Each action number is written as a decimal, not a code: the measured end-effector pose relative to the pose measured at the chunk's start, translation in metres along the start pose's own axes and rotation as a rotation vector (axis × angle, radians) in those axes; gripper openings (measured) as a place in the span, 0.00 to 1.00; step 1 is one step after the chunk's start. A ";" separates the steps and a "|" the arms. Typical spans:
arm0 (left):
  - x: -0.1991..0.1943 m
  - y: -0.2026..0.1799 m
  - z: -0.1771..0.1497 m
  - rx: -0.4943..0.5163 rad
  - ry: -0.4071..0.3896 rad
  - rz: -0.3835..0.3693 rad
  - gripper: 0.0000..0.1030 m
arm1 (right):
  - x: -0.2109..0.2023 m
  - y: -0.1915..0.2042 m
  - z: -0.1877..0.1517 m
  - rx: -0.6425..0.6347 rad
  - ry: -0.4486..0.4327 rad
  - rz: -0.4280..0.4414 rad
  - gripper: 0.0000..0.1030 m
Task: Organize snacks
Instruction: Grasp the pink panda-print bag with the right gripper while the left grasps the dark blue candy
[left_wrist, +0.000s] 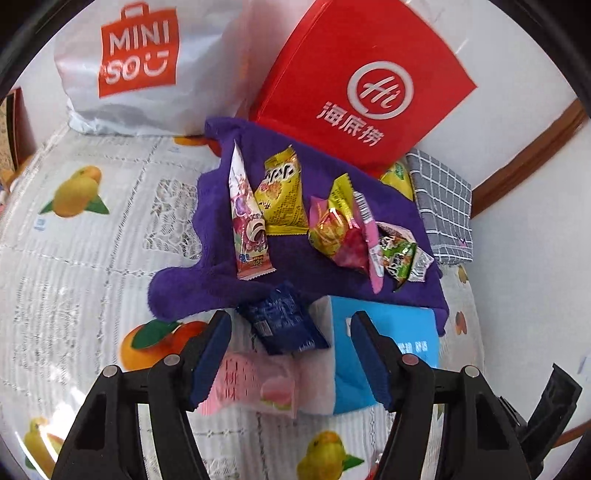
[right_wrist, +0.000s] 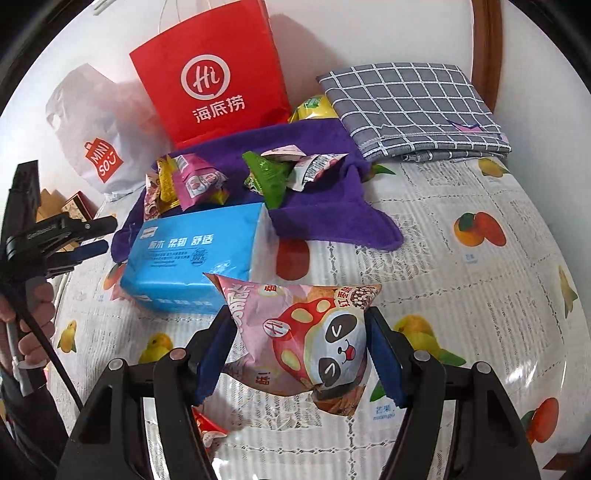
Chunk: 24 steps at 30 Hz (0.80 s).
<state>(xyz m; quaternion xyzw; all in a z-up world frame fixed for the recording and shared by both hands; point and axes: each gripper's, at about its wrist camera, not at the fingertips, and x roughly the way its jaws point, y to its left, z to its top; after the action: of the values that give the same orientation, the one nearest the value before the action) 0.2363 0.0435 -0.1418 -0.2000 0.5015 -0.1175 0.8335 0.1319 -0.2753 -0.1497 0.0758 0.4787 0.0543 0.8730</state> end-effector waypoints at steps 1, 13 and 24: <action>0.004 0.002 0.001 -0.010 0.005 -0.005 0.60 | 0.001 0.000 0.001 0.000 0.000 -0.001 0.67; 0.015 0.016 -0.003 -0.052 0.047 -0.025 0.32 | 0.011 0.000 0.004 -0.013 0.015 0.002 0.67; 0.022 0.018 -0.001 -0.016 0.077 0.052 0.25 | 0.019 0.003 0.003 -0.018 0.033 0.012 0.67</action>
<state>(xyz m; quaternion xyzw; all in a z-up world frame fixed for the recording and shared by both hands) 0.2453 0.0509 -0.1681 -0.1888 0.5390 -0.0996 0.8148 0.1443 -0.2694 -0.1635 0.0698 0.4921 0.0653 0.8653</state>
